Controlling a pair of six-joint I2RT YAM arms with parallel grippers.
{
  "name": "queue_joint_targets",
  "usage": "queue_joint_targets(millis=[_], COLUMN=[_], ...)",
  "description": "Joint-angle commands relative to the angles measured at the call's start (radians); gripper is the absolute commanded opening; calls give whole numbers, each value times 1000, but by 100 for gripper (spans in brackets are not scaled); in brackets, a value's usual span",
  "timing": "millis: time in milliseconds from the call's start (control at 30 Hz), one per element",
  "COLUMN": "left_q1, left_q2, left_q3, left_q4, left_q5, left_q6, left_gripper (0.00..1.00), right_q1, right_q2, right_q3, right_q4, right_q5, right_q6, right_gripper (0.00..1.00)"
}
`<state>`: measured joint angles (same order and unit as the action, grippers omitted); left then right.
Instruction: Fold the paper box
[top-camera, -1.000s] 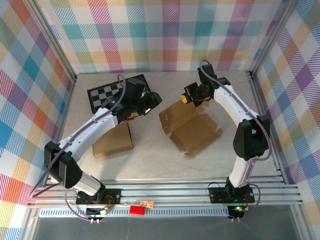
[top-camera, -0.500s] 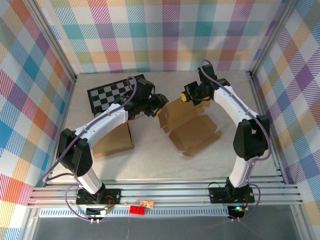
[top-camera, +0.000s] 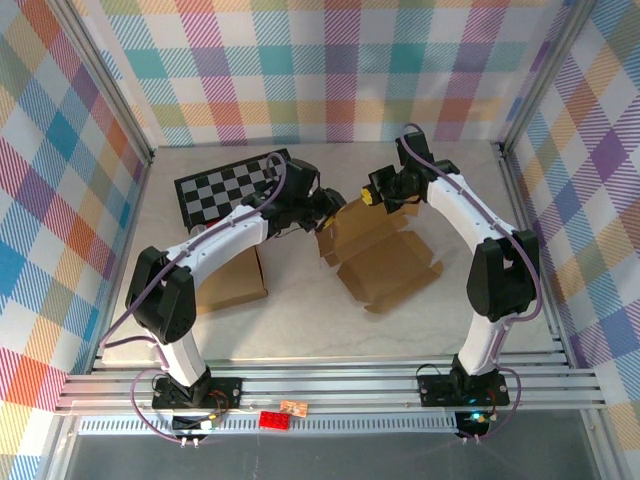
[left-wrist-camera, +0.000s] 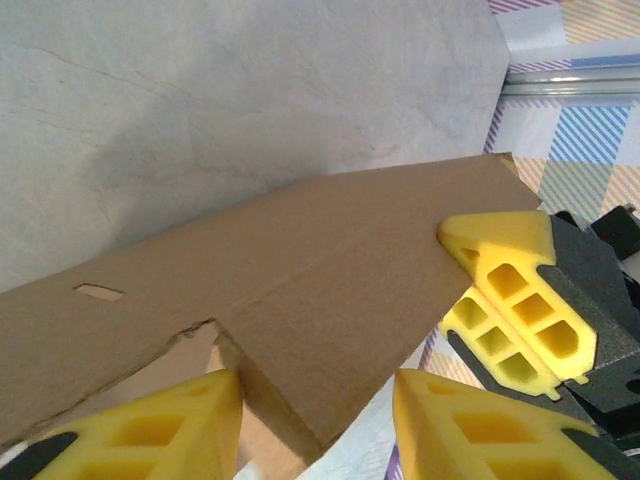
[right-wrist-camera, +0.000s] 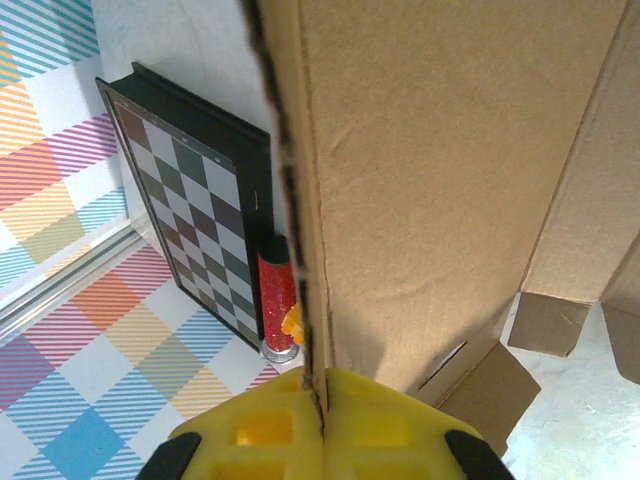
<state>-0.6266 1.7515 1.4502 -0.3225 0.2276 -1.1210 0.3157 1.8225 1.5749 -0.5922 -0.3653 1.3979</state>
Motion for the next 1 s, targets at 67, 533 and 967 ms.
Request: queue_joint_targets(millis=[67,533,967], left_q1=[-14,90,203], left_q2=[8,-210,-198], left_q3=[40,-105,-572], left_q4=[76,115,593], left_q5=[19,-3,139], left_q6=[-10,72,-112], left_gripper=[31,47,25], right_q1=[6,-61,-166], right_q2=[-67,-196,-340], right_q3=[-55,-188,-234], right_q4=[47,131,88], right_q5=[-20,-9,-34], right_q6=[66,269,418], right_gripper=[0,0,0])
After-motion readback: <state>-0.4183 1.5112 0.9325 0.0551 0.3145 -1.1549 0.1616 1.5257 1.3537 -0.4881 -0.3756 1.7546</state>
